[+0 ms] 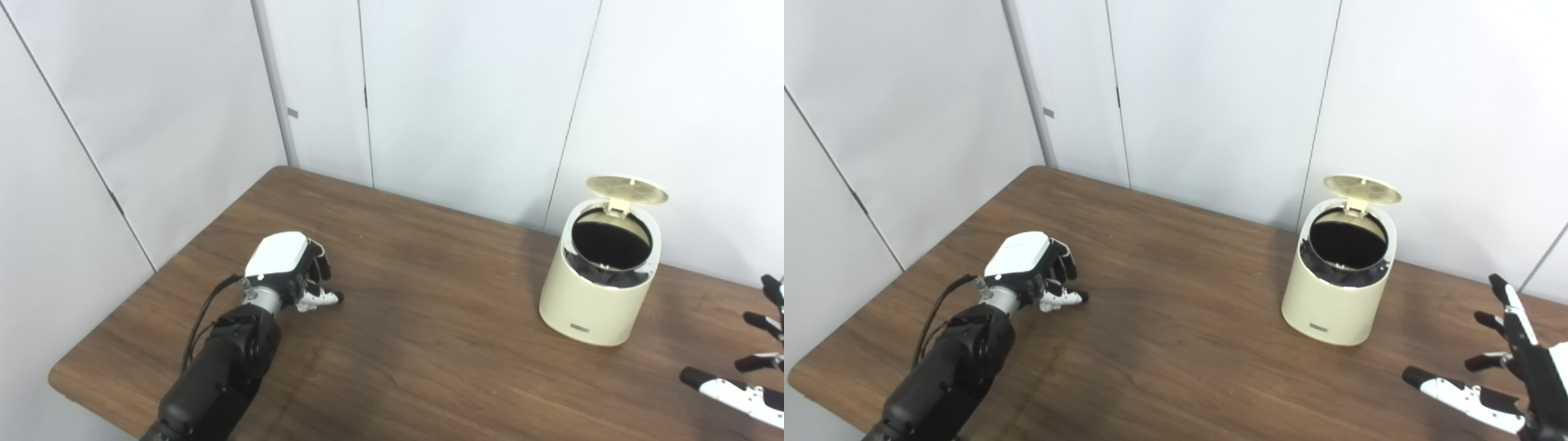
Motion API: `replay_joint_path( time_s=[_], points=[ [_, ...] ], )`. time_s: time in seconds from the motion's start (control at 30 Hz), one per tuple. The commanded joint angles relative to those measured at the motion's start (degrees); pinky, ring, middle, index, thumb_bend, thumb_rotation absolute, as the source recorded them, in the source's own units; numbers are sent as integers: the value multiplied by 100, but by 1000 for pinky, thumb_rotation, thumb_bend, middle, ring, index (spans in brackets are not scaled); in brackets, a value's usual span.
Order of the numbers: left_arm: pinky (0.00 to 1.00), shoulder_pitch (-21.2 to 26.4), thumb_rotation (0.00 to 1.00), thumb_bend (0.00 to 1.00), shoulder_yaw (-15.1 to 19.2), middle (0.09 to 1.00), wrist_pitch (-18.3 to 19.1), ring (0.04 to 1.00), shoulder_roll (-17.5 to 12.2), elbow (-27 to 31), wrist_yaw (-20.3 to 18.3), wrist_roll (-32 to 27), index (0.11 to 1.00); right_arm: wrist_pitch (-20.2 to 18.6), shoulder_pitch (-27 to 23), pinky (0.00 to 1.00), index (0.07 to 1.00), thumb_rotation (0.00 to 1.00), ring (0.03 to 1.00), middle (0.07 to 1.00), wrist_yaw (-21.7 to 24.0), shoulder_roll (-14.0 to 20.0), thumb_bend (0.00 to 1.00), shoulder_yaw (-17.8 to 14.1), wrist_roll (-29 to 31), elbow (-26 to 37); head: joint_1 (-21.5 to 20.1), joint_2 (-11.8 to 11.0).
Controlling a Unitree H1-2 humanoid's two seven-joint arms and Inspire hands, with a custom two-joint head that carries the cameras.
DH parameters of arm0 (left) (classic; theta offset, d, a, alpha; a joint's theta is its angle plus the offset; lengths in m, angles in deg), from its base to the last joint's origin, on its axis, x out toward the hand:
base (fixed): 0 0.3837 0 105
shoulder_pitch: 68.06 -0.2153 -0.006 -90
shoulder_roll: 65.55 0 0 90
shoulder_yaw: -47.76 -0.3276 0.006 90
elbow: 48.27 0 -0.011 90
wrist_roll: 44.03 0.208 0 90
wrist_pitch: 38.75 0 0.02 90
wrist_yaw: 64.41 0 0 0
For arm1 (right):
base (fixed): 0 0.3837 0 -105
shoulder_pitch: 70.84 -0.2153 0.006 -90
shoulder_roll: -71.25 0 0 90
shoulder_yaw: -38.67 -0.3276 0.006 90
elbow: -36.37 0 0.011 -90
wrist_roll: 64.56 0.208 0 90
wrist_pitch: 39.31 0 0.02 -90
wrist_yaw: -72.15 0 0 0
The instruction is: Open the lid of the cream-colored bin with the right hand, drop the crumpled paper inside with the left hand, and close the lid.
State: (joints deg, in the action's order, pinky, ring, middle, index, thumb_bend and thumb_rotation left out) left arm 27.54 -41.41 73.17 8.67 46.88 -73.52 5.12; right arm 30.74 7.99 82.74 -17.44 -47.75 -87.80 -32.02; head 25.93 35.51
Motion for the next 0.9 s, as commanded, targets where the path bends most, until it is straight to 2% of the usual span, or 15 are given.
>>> replay_joint_path(
  time_s=[0.0,0.07,0.1,0.13,0.17,0.2,0.27,0.5,0.87],
  points=[
    [425,56,0,502,-71,510,201,415,-156,129,-254,26,499,109,-165,552,1000,382,871,989,-82,17,832,-48,-2,146,-4,3],
    [430,63,0,502,-108,507,375,412,-201,278,-530,51,516,95,-162,550,1000,381,871,989,-77,26,833,-49,-9,145,7,17],
    [431,71,0,513,-113,495,441,475,-221,350,-698,119,511,78,-159,556,1000,380,876,989,-74,31,833,-48,-24,149,7,17],
    [447,78,25,517,-121,578,477,534,-247,395,-829,185,504,73,-156,566,1000,377,882,990,-74,35,829,-49,-33,149,7,19],
    [479,86,13,680,-123,635,494,586,-277,413,-941,228,587,75,-154,577,1000,371,885,989,-74,38,826,-48,-38,151,7,19],
    [525,95,7,783,-108,685,497,638,-290,427,-1041,266,647,80,-154,575,1000,370,883,988,-74,39,823,-49,-39,151,9,16],
    [556,105,13,846,-48,720,498,672,-306,508,-1284,345,684,112,-156,576,1000,361,884,988,-83,38,818,-42,-51,139,9,16],
    [599,157,34,878,186,757,498,708,-301,861,-2226,706,726,120,-182,582,1000,355,874,987,-74,-4,825,-41,10,111,22,26],
    [612,210,31,880,378,791,498,730,-274,1037,-2891,941,742,104,-200,613,1000,357,882,985,-96,-10,823,-25,-36,120,47,49]
  ],
)
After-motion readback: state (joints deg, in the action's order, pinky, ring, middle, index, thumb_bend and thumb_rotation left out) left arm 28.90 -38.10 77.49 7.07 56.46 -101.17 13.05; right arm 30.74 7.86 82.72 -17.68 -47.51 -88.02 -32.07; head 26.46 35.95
